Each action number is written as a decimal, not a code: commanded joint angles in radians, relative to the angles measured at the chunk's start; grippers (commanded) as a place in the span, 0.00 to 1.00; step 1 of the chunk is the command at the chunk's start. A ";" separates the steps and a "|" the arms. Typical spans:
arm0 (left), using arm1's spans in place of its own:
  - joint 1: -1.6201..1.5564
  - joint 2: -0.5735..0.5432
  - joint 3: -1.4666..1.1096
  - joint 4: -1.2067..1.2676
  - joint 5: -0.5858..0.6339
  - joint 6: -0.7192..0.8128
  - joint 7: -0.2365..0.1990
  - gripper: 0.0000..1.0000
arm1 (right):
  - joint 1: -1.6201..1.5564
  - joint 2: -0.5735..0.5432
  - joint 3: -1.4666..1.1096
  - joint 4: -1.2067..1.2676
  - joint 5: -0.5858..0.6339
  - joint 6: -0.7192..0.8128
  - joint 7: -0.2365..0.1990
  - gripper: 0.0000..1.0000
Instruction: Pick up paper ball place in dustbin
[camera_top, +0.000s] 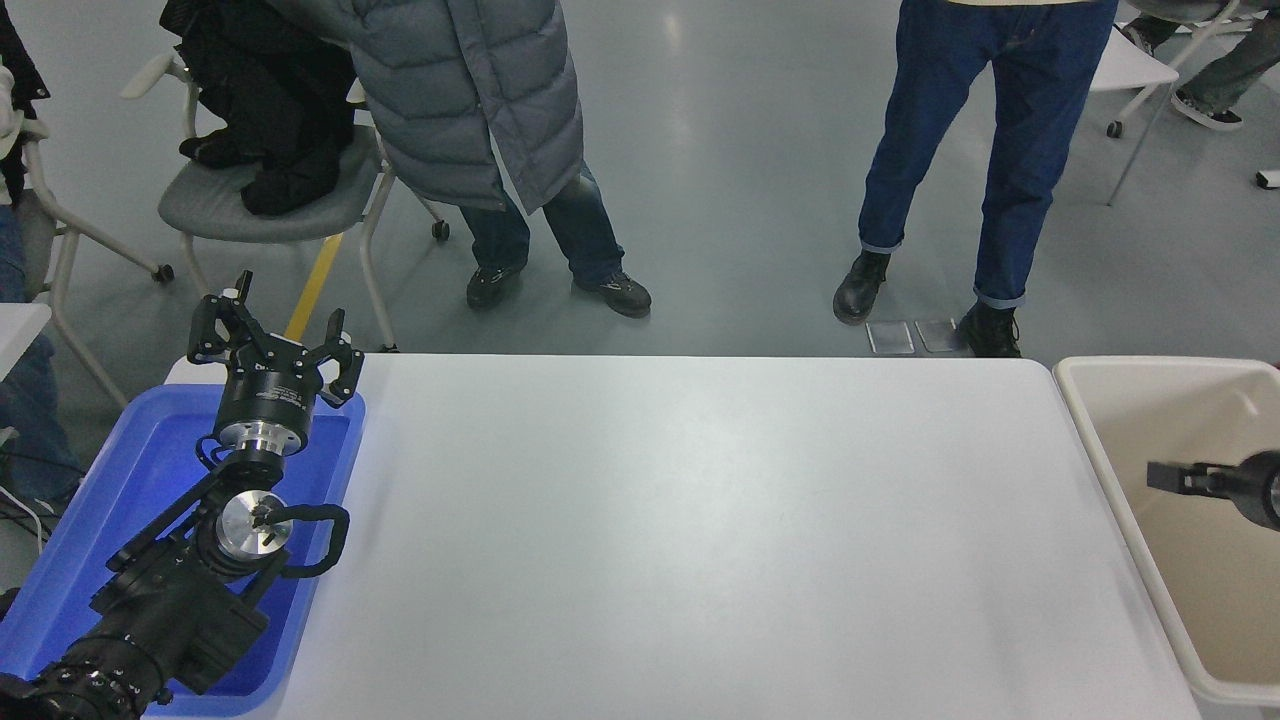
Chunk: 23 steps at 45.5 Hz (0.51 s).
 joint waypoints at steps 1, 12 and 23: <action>0.000 0.000 0.000 0.000 0.000 0.000 0.000 0.99 | 0.139 0.009 0.336 0.160 0.194 0.002 -0.005 1.00; 0.000 0.001 0.000 0.000 0.000 0.000 0.000 0.99 | 0.113 -0.032 0.876 0.514 0.358 0.001 -0.003 1.00; 0.000 -0.001 0.000 0.000 0.000 0.000 0.000 0.99 | 0.001 -0.015 1.152 0.738 0.673 0.001 0.006 1.00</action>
